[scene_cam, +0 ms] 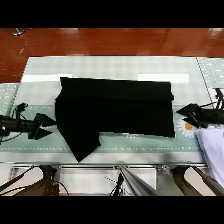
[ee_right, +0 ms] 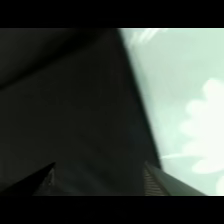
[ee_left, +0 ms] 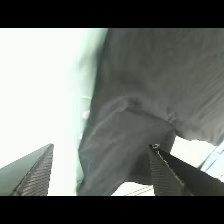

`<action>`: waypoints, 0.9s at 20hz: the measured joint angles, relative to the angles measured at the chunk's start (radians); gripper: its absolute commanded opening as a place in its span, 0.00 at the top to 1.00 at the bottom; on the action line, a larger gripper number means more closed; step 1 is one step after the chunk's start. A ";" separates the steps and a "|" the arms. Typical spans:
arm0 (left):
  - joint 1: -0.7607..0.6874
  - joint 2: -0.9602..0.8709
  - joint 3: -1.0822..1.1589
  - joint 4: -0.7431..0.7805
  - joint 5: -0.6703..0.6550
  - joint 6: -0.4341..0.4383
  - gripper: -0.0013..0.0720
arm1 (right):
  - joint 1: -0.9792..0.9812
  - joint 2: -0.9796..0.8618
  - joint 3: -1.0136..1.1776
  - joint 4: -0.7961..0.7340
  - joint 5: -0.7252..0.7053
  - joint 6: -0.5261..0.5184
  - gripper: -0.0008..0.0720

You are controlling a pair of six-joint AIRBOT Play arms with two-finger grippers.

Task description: Fold the shirts.

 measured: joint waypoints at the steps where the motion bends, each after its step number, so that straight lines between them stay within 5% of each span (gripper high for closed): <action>1: -0.009 0.009 -0.032 -0.019 0.021 0.011 0.02 | -0.001 0.014 -0.029 0.019 0.000 -0.008 0.14; 8: -0.204 0.031 -0.135 -0.110 0.117 0.047 0.06 | -0.012 0.050 -0.071 0.180 0.008 -0.043 0.14; 10: -0.252 0.032 -0.143 -0.103 0.147 0.053 0.96 | -0.038 0.052 -0.038 0.183 0.016 -0.048 0.14; 18: -0.304 0.032 -0.128 -0.113 0.158 0.058 0.95 | -0.087 0.052 -0.100 -0.151 0.126 0.076 0.14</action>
